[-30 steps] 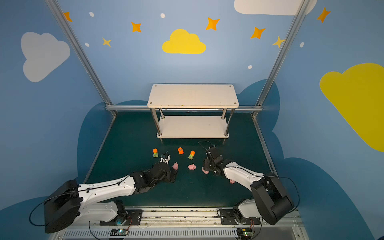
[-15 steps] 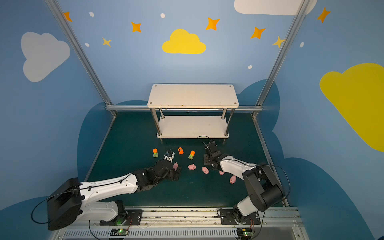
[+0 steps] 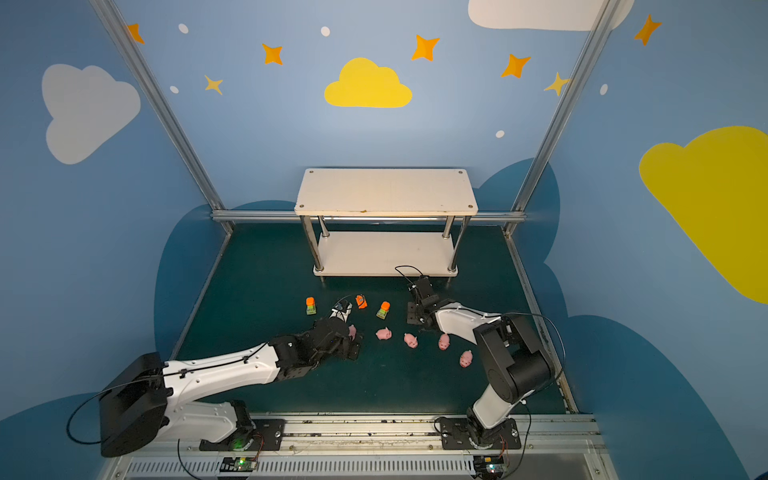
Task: Place and organize the plastic toys onto the shelf
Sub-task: 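Grasp the pink-topped green car with the right gripper while left gripper hovers, then lift the pink-topped car and set it on the top shelf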
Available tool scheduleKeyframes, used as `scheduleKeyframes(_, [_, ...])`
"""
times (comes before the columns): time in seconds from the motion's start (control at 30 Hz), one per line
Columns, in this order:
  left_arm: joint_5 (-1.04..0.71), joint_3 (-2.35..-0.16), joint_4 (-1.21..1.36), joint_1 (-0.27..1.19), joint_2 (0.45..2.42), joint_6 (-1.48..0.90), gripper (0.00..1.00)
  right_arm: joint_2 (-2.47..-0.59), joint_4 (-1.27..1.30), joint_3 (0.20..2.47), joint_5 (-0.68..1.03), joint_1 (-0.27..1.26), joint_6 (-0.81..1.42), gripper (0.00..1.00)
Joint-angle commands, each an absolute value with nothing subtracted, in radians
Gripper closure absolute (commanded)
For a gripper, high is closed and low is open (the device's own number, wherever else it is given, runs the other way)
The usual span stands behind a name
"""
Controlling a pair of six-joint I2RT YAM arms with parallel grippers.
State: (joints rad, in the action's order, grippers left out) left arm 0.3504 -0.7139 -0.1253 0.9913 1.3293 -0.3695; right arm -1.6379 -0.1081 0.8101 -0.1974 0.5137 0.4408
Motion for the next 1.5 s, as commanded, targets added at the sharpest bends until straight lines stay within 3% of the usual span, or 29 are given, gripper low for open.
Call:
scheduleKeyframes(0.0, [0.369,-0.745,-0.156,0.994,1.336,-0.343,0.00,-1.638,-0.148,0.826,-0.189,0.511,0.435,0.79])
scheduleKeyframes(0.43, [0.382,-0.791,-0.190,0.994,1.318,-0.289,0.00,-1.507,-0.341,0.985,-0.201,0.509,0.361,0.81])
scheduleKeyframes(0.93, [0.388,-0.890,-0.256,0.994,1.273,-0.212,0.00,-1.393,-0.783,1.496,-0.182,0.512,0.197,0.82])
scheduleKeyframes(1.23, [0.403,-0.979,-0.307,0.994,1.273,-0.148,0.00,-1.464,-0.890,1.836,-0.199,0.501,0.138,0.81])
scheduleKeyframes(1.47, [0.424,-1.023,-0.305,0.994,1.285,-0.105,0.00,-1.647,-0.946,2.127,-0.135,0.395,0.118,0.81])
